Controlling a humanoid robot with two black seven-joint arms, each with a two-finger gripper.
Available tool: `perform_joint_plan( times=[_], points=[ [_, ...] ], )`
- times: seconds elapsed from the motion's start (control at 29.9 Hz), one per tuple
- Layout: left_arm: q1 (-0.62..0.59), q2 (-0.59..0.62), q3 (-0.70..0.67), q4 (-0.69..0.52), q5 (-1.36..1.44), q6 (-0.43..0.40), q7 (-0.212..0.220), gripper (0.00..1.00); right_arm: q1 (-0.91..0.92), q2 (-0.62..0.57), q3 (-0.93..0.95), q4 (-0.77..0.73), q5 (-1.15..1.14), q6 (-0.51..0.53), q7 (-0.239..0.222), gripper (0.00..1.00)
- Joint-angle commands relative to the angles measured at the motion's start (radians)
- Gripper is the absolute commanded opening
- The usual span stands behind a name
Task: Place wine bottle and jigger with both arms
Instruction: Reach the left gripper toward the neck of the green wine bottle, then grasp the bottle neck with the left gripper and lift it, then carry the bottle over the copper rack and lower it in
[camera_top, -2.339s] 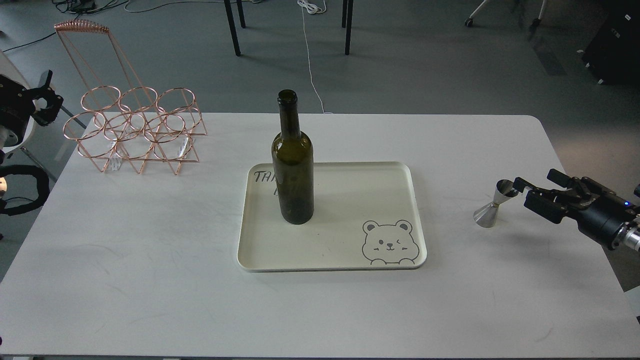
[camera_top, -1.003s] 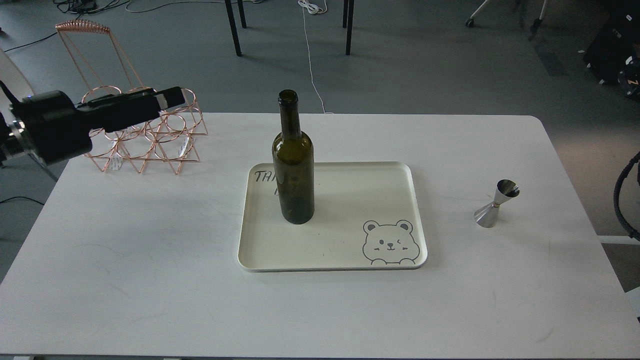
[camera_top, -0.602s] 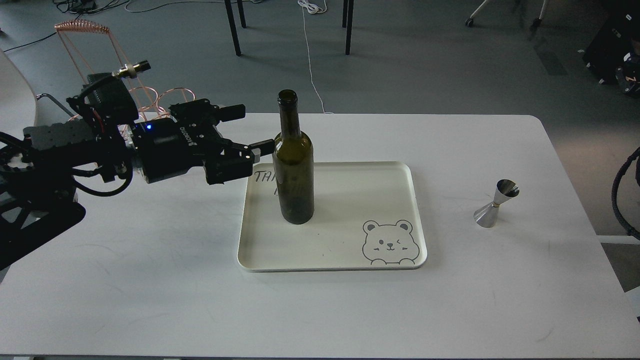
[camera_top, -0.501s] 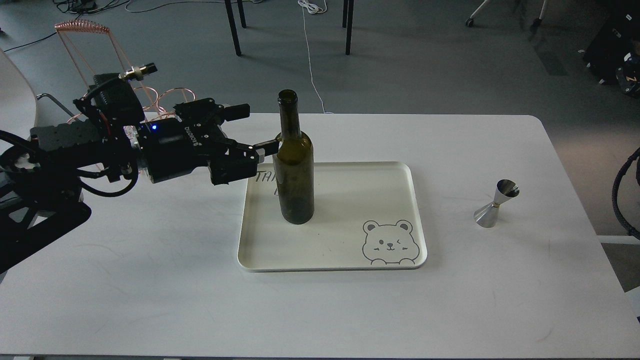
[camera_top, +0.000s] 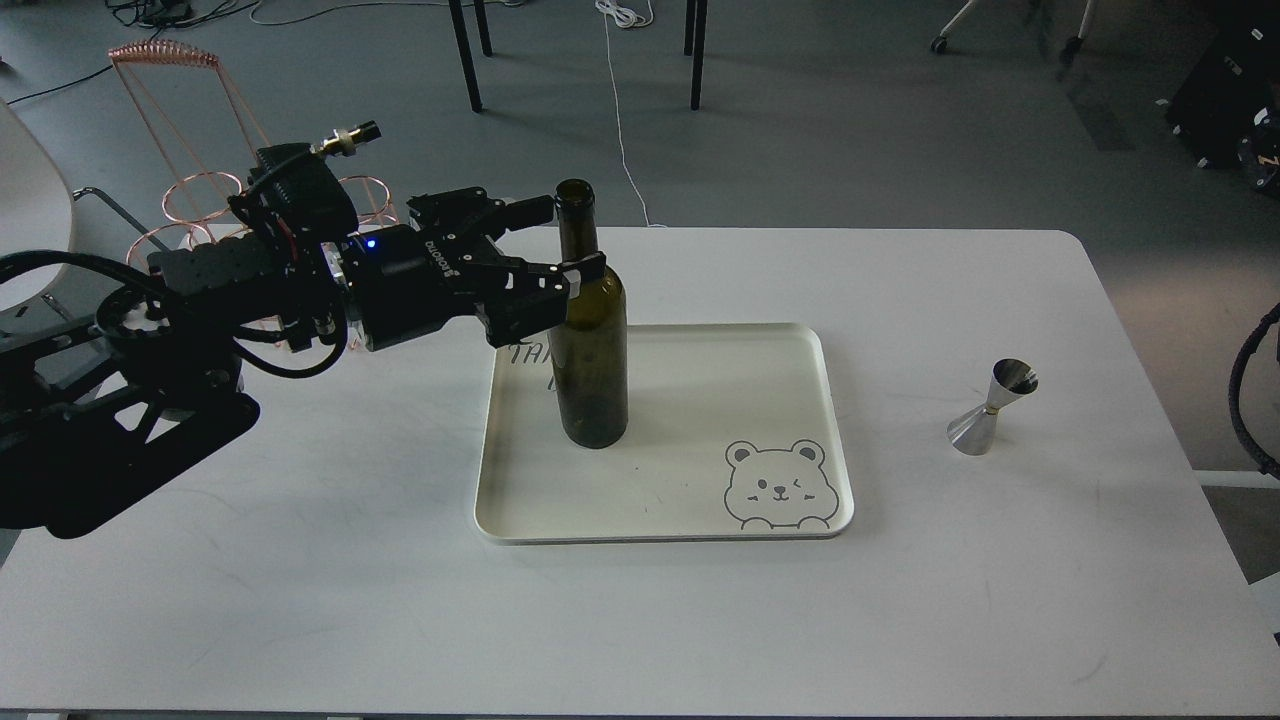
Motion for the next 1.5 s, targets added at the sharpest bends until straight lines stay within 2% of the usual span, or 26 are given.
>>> perform_joint_plan(
  times=[0.0, 0.13, 0.6, 0.9, 1.07, 1.24, 1.3, 1.47],
  points=[
    [-0.011, -0.014, 0.000, 0.000, 0.001, 0.000, 0.005, 0.73, 0.000, 0.002, 0.000, 0.000, 0.000, 0.000, 0.000, 0.98],
    [-0.014, -0.031, 0.005, 0.009, 0.003, 0.000, 0.005, 0.68, 0.000, 0.002, 0.000, -0.002, 0.000, 0.000, 0.000, 0.98],
    [-0.014, -0.043, 0.009, 0.031, 0.033, 0.000, 0.003, 0.24, 0.000, 0.000, 0.000, -0.003, 0.000, 0.000, 0.000, 0.98],
    [-0.057, -0.003, -0.084, -0.020, -0.046, -0.012, -0.003, 0.21, 0.005, -0.006, -0.001, -0.005, 0.000, 0.000, 0.000, 0.98],
    [-0.163, 0.092, -0.084, -0.040, -0.180, -0.014, -0.004, 0.21, 0.006, -0.009, -0.001, -0.005, -0.002, 0.000, 0.000, 0.98],
    [-0.249, 0.246, -0.075, -0.026, -0.269, -0.047, -0.007, 0.21, 0.008, -0.009, -0.003, -0.005, -0.002, 0.000, 0.000, 0.98],
    [-0.261, 0.299, -0.073, 0.005, -0.277, -0.066, -0.009, 0.21, 0.008, -0.010, -0.003, -0.005, -0.003, 0.000, 0.000, 0.98],
    [-0.263, 0.340, -0.069, 0.163, -0.260, -0.071, -0.063, 0.19, 0.008, -0.009, -0.003, -0.003, -0.003, -0.001, 0.000, 0.98]
  ],
)
